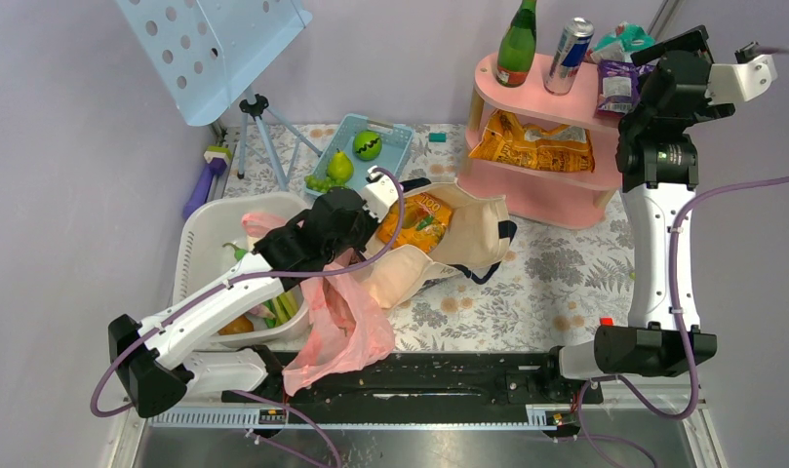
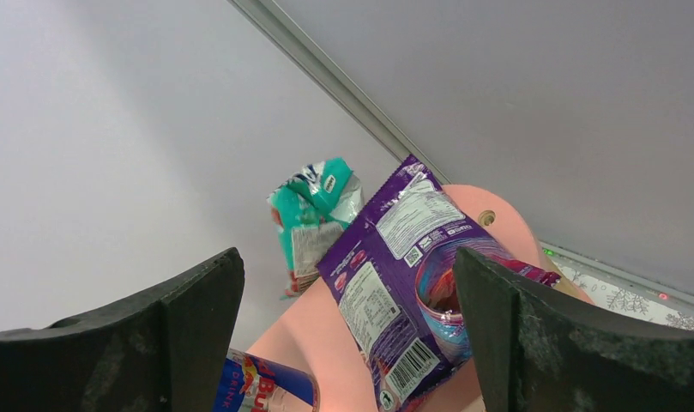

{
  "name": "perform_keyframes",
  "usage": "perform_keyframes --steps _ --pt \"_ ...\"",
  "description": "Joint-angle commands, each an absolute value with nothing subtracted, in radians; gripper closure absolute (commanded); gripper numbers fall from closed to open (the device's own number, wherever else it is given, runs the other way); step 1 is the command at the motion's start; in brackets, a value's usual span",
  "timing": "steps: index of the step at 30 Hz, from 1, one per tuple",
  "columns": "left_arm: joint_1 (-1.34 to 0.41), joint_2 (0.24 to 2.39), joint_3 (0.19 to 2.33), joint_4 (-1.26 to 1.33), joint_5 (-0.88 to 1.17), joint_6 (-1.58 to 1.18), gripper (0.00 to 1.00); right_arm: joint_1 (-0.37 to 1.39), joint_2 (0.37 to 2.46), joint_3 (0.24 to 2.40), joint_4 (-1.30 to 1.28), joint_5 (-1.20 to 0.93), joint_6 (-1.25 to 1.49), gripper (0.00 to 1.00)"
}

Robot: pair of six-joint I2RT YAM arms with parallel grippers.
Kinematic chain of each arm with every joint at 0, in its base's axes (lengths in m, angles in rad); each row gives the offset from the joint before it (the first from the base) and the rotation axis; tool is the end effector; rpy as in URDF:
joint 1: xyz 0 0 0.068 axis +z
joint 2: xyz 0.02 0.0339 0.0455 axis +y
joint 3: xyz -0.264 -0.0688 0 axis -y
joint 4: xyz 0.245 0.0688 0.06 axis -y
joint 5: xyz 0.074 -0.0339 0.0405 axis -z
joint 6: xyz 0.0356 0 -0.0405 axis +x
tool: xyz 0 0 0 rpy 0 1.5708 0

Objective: Untie the knot of the grocery bags and take out the mixed food

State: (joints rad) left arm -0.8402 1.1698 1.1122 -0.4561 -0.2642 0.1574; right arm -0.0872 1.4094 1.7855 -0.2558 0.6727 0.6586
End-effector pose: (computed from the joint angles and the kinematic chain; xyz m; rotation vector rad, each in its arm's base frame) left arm 0.1800 -0.1870 0.3491 0.8459 1.8873 -0.1450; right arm 0.2815 -0.0469 0.5321 1.0052 1.0820 -0.0241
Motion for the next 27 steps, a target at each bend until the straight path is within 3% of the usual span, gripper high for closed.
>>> perform_keyframes --steps 1,8,17,21,27 --pt "-0.849 1.154 1.171 -0.39 -0.304 0.181 1.0 -0.091 1.391 1.783 -0.205 0.689 0.624 0.03" --pt "-0.851 1.151 1.169 -0.39 -0.295 0.186 1.0 -0.092 1.358 1.759 -0.189 0.6 0.584 0.03" --pt "-0.852 1.136 1.161 -0.372 -0.263 0.175 1.0 -0.092 1.164 1.592 -0.234 0.257 0.504 0.02" --pt "-0.852 1.109 1.142 -0.337 -0.213 0.16 1.0 -0.083 1.086 1.505 -0.293 -0.02 0.499 0.03" --pt "-0.848 1.094 1.109 -0.292 -0.151 0.155 1.0 0.224 1.002 1.386 -0.351 -0.006 0.348 0.03"
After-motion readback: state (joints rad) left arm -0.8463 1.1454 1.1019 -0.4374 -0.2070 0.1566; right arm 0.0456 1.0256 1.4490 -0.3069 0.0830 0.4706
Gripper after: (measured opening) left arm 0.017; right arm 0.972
